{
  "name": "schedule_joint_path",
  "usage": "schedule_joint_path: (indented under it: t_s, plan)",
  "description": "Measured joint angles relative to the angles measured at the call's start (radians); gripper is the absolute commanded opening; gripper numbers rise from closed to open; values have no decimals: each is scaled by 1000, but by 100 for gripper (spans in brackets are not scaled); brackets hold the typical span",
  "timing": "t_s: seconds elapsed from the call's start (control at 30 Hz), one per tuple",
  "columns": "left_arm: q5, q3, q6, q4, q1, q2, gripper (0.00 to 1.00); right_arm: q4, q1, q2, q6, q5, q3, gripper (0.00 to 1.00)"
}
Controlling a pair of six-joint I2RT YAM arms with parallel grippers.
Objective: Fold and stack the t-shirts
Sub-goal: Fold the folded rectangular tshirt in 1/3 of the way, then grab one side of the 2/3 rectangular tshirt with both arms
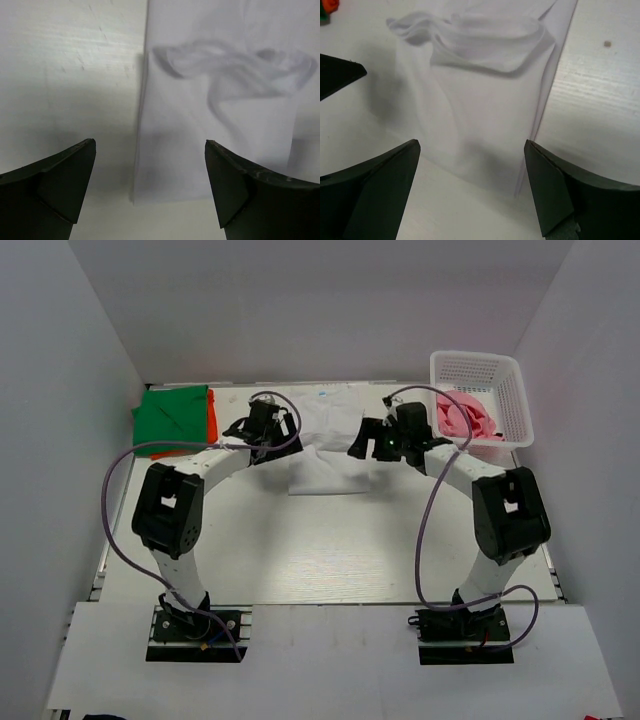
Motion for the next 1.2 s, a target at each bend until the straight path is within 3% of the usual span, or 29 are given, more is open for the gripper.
schedule_joint_path:
  t_s: [0.33,0.37,0.6,0.77,0.8,0.83,0.9,0.93,0.97,1.03,1.2]
  plan:
    - [126,-284,-11,42,-29,-101,98,70,0,-125,42,-71,-348,90]
    - [130,-291,-13,53,-30,-110,87,72,0,-124,47,-78,-359,89]
    - [136,-350,-37,105,-45,-127,70,180,0,-89,97,-120,-377,80]
    - [137,-356,-56,124,-63,-117,49,227,0,-61,128,-135,-379,69]
    - [136,-356,-60,127,-66,-112,45,232,0,-58,130,-135,-378,62]
    - [136,-354,-63,132,-68,-106,33,237,0,-51,134,-133,-378,58]
    - [134,-350,-72,135,-71,-93,19,242,-1,-42,143,-131,-378,50]
    - [132,-345,-74,134,-71,-86,13,241,-1,-40,144,-126,-377,37]
    - [130,-338,-79,132,-72,-79,0,239,-1,-38,144,-118,-377,27]
    - [130,-326,-85,129,-72,-70,0,233,-1,-36,146,-104,-378,1]
    - [129,-317,-97,117,-73,-66,0,230,-1,-36,144,-66,-378,0]
